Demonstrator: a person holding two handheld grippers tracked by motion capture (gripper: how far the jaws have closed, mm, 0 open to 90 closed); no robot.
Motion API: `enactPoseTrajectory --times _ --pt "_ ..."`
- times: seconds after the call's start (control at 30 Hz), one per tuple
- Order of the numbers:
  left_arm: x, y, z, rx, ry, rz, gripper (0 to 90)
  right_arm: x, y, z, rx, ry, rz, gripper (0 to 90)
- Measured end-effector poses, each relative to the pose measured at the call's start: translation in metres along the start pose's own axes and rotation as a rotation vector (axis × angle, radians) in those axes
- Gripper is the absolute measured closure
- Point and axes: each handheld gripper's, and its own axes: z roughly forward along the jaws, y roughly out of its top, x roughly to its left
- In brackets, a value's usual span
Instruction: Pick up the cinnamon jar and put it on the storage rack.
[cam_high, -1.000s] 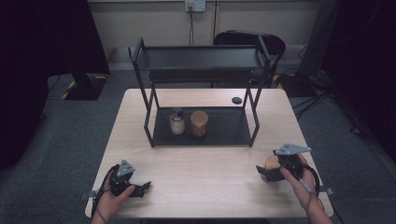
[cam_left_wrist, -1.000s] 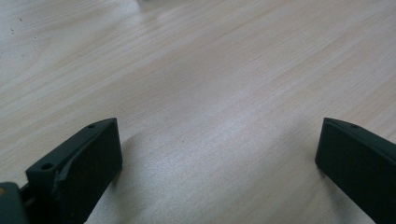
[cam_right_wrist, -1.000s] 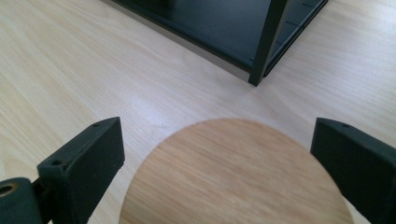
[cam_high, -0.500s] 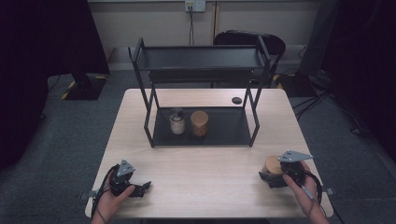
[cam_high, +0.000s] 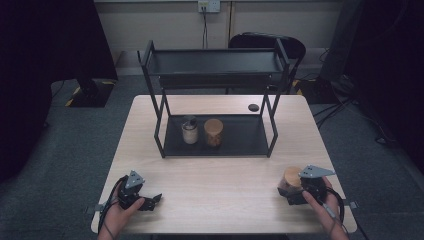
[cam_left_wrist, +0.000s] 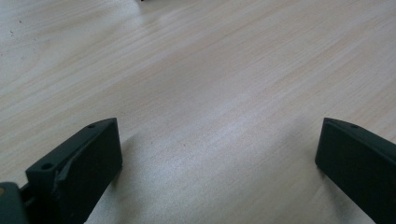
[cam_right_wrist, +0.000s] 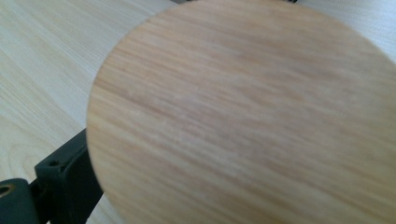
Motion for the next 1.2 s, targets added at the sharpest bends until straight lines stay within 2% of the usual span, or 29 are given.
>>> enactPoseTrajectory --times 0.73,1.2 --pt "0.0005 0.0011 0.0012 -0.001 -0.001 -0.002 0.0 -0.0020 -0.0085 -0.0023 -0.001 0.001 0.016 2.0" --pt "0.0003 0.0010 0.0012 -0.002 -0.001 -0.001 0.1 -0.0016 -0.0090 0.0001 0.004 0.004 0.009 2.0"
